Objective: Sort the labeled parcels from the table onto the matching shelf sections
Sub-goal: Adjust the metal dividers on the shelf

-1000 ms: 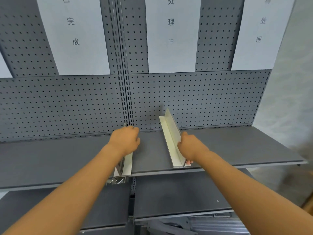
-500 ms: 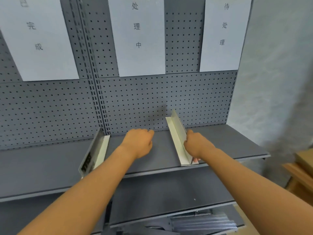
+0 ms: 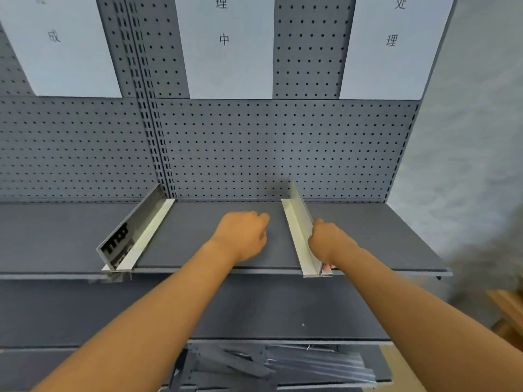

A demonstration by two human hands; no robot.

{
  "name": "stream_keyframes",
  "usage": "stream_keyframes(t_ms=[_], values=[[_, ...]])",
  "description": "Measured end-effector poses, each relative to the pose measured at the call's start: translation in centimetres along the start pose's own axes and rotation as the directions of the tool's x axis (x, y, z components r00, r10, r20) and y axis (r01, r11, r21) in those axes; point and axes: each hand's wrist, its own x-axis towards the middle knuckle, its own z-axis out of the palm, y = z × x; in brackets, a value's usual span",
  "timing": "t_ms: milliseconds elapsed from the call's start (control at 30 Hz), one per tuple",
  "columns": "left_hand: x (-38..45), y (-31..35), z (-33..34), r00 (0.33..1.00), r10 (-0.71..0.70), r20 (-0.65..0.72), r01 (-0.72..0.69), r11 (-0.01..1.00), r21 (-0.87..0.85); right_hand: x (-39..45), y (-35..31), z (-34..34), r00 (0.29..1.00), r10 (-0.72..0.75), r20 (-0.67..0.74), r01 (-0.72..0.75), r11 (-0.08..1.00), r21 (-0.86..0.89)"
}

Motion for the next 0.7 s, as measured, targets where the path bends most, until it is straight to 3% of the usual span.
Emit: stream_keyframes(t_ms=[700], values=[[0.5,-2.6,1.4,0.994,-0.061,0.089,0.066,0.996,-0.056,2.3,-1.4,1.9,0.998,0.063,0.021,-0.063,0.998,-0.021]])
